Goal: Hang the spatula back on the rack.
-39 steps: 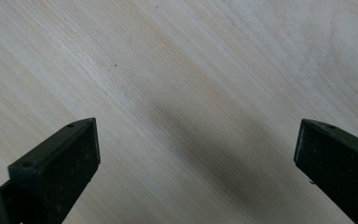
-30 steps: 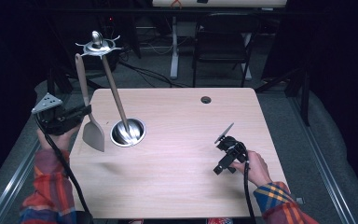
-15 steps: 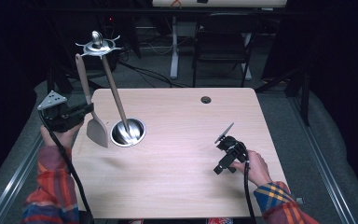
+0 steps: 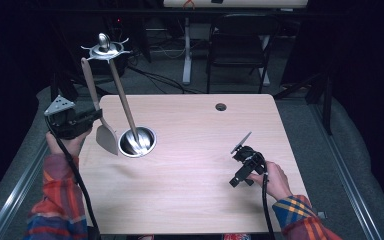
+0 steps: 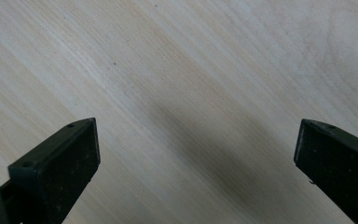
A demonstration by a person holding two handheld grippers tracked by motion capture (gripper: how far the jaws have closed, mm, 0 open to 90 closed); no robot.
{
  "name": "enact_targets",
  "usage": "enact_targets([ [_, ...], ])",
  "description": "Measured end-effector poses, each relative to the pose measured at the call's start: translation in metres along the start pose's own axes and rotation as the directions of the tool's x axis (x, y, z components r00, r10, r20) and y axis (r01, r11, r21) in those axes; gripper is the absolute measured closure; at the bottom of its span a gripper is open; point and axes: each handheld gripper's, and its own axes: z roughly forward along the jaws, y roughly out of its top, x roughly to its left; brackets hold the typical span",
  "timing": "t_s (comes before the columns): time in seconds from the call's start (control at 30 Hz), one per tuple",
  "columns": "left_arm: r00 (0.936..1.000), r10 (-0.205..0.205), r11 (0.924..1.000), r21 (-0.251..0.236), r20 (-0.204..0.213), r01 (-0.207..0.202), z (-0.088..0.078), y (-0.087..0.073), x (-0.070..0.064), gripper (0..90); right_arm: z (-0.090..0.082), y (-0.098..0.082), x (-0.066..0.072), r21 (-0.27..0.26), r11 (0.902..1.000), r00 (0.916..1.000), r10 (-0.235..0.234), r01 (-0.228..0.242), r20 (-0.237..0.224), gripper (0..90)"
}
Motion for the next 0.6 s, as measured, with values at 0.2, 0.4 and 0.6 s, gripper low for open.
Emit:
enact_targets([
  [0.2,1.0,-0.005,1.0,-0.008,0.007,0.005,0.0032,-0.0002,-0.0006,78.5,-0.0001,0.0003,0.0001,0.002,1.0,1.0,-0.002,0.002,-0.002,0.0],
  [0.4,1.0,-0.005,0.9999,-0.013,-0.001,0.005,0.006,0.0,-0.001,78.5,0.001,-0.0006,0.0013,-0.013,0.9998,0.9998,0.016,-0.016,-0.006,0.0],
  [0.6,1.0,0.001,0.9998,-0.021,-0.004,-0.001,0.0089,-0.0006,-0.0004,78.4,0.0021,-0.0005,0.0015,-0.022,0.9997,0.9999,0.013,-0.013,-0.006,0.0],
])
